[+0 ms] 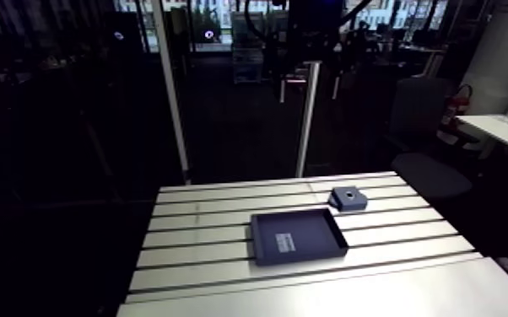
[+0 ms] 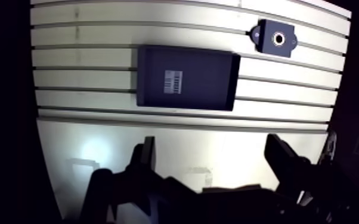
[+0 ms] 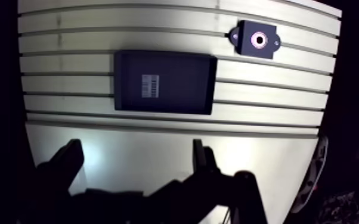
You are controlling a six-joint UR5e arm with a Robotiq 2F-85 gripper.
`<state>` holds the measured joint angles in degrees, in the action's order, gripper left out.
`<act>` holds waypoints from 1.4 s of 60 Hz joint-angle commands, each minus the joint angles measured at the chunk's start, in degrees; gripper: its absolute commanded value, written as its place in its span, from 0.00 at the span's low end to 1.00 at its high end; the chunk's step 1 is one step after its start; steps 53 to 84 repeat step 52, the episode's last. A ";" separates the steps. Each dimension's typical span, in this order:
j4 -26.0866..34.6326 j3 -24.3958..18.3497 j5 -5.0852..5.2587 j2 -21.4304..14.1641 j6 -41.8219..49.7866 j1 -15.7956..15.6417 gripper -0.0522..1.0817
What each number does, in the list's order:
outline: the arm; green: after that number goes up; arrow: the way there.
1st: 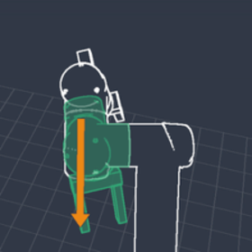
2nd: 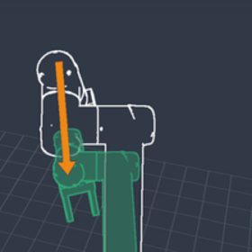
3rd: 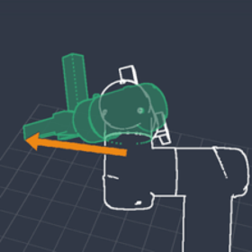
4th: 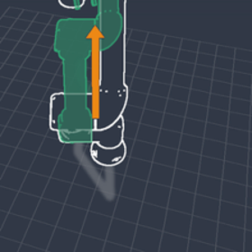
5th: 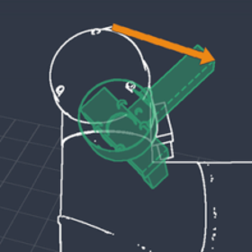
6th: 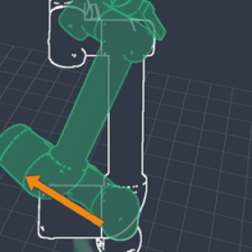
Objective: Pick up the bearing and press it into the housing until flush.
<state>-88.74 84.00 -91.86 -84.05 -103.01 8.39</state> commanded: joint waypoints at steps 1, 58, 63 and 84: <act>1.06 -0.78 -0.56 -0.27 -0.22 0.71 0.05; 0.64 -0.90 0.06 0.60 -0.39 1.46 0.05; 0.64 -0.90 0.06 0.60 -0.39 1.46 0.05; 0.64 -0.90 0.06 0.60 -0.39 1.46 0.05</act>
